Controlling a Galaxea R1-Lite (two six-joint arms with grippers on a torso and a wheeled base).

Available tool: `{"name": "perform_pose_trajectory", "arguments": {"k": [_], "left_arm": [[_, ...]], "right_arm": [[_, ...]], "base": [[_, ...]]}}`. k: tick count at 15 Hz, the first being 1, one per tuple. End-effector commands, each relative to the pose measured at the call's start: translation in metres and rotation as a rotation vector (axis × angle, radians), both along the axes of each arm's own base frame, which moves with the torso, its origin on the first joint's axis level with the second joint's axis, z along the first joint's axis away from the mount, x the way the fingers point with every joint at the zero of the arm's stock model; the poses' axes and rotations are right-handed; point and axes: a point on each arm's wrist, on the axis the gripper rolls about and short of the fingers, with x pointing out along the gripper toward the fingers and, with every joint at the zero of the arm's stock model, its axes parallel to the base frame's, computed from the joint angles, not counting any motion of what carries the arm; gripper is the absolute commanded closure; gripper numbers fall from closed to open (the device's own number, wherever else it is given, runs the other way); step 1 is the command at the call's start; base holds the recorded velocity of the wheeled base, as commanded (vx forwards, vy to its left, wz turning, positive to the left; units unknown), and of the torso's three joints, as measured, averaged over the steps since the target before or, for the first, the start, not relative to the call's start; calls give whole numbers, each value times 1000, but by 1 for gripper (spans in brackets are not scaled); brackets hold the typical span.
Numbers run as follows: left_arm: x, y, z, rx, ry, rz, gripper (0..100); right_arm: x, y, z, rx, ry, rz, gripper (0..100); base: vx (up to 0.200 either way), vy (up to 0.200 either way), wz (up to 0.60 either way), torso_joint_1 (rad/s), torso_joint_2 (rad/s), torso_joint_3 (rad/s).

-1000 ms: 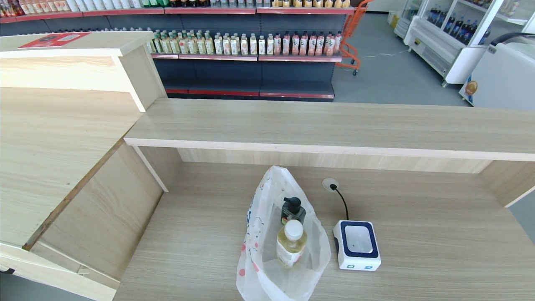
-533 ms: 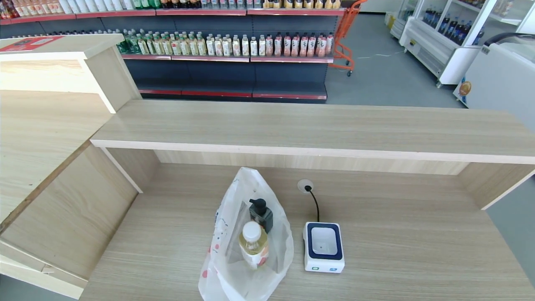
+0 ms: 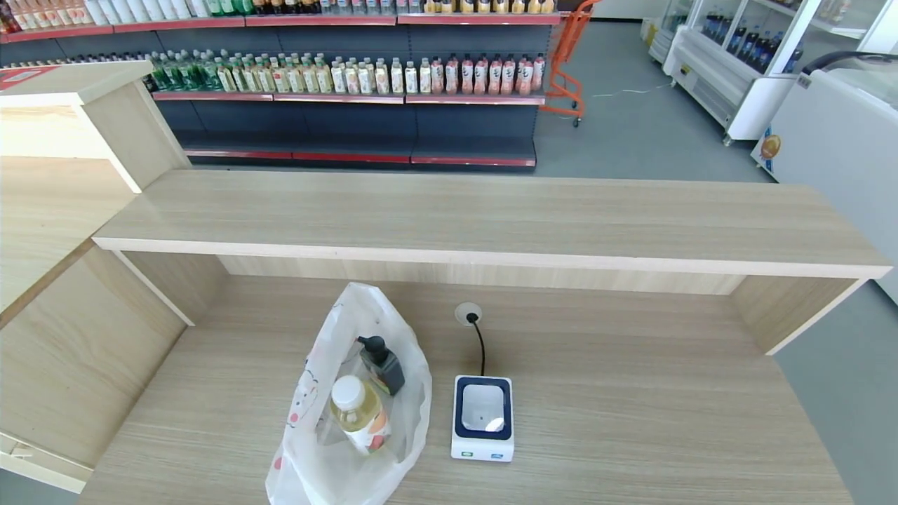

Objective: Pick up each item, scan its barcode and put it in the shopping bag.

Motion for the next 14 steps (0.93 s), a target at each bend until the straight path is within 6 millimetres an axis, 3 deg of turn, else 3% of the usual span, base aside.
{"name": "perform_pose_trajectory", "arguments": {"k": [1, 13, 14], "left_arm": [[0, 0, 0, -1, -1, 0, 0], [0, 0, 0, 1, -1, 0, 0], [0, 0, 0, -1, -1, 0, 0]], "right_arm": [[0, 0, 0, 2, 2, 0, 100], [0, 0, 0, 3, 2, 0, 100], [0, 0, 0, 3, 2, 0, 100]], "base": [[0, 0, 0, 0, 0, 0], [0, 0, 0, 0, 0, 0], [200, 200, 0, 2, 2, 2]]}}
